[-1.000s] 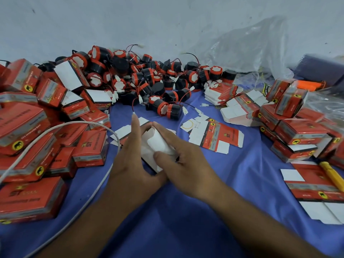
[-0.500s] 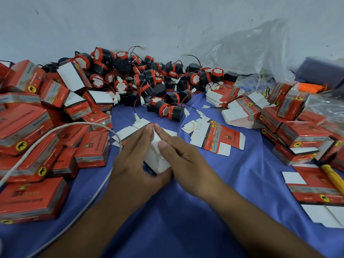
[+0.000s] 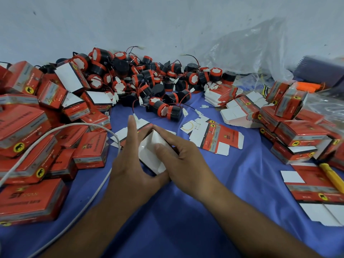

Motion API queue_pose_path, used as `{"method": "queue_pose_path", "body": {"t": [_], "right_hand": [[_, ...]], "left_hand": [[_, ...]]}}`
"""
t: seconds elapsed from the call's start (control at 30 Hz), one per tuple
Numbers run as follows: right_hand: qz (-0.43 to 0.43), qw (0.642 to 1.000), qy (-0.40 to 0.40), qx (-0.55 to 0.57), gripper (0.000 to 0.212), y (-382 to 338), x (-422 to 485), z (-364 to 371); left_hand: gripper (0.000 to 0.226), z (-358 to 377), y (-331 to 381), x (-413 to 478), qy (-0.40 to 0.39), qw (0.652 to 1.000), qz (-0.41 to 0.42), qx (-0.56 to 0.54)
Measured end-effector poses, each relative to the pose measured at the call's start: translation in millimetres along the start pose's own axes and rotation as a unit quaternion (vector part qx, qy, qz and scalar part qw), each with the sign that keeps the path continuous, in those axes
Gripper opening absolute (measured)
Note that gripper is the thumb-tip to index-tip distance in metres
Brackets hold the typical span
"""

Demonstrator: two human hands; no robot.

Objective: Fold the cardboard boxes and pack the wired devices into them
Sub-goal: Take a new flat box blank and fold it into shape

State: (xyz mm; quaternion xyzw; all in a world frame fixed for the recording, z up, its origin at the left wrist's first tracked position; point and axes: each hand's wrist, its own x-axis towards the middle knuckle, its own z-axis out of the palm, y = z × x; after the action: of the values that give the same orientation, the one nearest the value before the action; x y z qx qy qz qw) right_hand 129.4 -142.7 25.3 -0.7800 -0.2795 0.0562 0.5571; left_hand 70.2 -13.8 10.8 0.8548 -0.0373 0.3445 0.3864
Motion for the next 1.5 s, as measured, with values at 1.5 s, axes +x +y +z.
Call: {"method": "queue_pose_path", "body": {"t": [1.5], "right_hand": [[-0.02,0.995,-0.028,-0.093,0.049,0.5,11.8,-26.1]], "left_hand": [[0.086,2.5,-14.8,2.5,0.014,0.998,0.06,0.002]]}}
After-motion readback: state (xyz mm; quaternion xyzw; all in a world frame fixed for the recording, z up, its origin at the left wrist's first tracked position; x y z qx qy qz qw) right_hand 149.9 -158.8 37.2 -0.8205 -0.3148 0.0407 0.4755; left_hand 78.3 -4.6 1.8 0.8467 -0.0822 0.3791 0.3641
